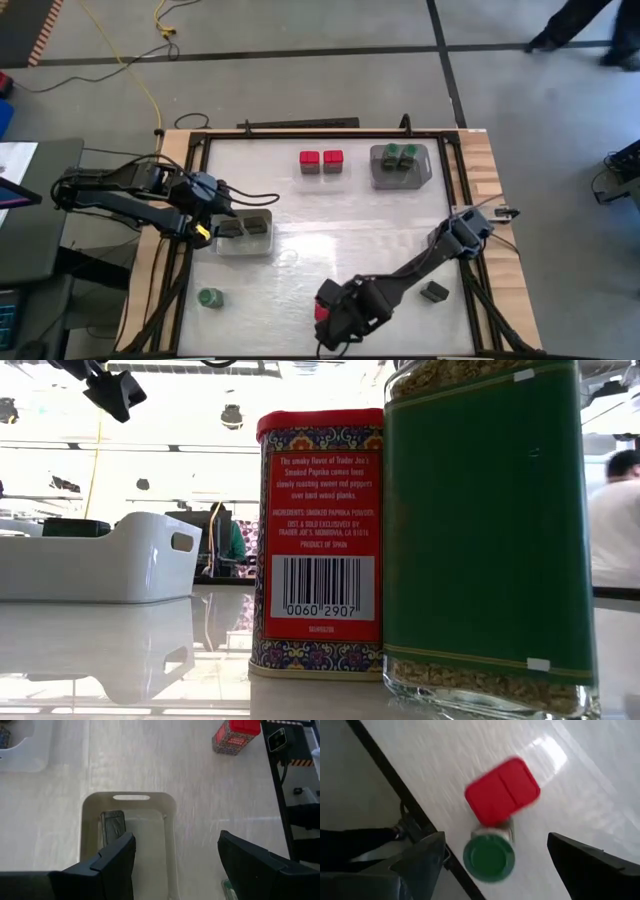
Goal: Sort spices by type
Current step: Put the green seasoning bottle into the black bin
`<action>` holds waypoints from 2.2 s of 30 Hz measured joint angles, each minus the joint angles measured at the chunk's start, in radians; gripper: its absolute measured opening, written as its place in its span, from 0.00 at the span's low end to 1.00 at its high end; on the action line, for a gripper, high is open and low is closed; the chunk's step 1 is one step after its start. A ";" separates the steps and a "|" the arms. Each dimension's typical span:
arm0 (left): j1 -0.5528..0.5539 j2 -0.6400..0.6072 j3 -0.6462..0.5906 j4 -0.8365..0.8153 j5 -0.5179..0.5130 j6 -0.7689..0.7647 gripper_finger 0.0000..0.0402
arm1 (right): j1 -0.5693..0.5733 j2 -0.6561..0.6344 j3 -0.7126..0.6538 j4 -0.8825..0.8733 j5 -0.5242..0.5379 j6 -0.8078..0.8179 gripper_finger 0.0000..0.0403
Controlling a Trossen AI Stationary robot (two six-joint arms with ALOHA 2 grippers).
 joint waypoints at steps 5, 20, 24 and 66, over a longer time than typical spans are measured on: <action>0.000 0.000 0.000 -0.007 0.000 0.000 0.67 | 0.021 0.016 0.001 0.001 -0.006 0.043 0.93; 0.000 0.000 0.000 -0.018 -0.001 0.000 0.67 | 0.035 0.121 0.000 0.028 -0.079 -0.049 0.93; 0.000 0.000 0.000 -0.019 -0.001 0.000 0.67 | 0.032 0.136 0.000 0.033 -0.085 -0.052 0.91; 0.000 0.001 0.000 0.117 -0.157 -0.049 0.67 | -0.061 -0.695 -1.025 0.147 -0.017 -0.904 0.53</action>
